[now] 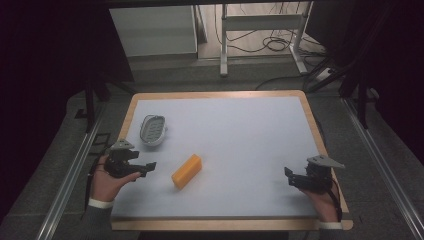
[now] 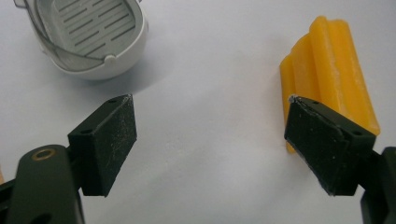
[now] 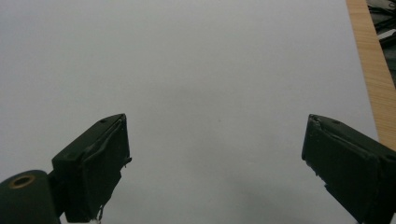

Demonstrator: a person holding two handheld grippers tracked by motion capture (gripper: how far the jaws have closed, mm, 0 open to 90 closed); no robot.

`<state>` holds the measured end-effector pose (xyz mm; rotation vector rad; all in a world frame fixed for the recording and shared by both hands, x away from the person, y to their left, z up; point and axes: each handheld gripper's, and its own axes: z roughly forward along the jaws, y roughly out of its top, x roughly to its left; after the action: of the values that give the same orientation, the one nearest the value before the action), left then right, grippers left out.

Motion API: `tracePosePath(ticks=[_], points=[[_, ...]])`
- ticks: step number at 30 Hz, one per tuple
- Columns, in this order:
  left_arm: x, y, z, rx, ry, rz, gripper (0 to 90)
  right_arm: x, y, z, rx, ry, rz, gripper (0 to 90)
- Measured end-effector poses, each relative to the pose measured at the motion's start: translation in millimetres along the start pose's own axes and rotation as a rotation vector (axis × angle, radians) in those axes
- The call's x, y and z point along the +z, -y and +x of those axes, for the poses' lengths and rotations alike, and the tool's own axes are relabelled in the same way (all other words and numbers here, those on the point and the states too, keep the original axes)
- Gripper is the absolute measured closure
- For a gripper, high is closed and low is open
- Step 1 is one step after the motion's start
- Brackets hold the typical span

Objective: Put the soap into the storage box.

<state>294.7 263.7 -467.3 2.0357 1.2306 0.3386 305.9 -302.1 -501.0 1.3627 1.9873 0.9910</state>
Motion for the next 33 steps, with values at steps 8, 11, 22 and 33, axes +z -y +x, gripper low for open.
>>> tracePosePath(ticks=[8, 11, 22, 33], points=[[-0.8, -6.2, -9.2, 0.016, 0.009, 0.001, 17.2, -3.9, 0.8, -1.8, 0.006, 0.023, -0.018, 8.0], [-1.3, -8.2, -11.5, 0.025, 0.012, 0.003, 17.2, -2.8, 1.5, -1.0, 0.006, 0.019, -0.009, 8.0], [0.9, -17.4, -26.2, 0.058, 0.026, 0.024, 17.3, -3.0, 1.9, -0.6, 0.006, 0.015, -0.011, 8.4], [9.1, -26.7, -38.8, 0.094, 0.051, 0.026, 17.8, -2.4, 2.7, 0.8, -0.012, 0.006, -0.006, 9.6]])
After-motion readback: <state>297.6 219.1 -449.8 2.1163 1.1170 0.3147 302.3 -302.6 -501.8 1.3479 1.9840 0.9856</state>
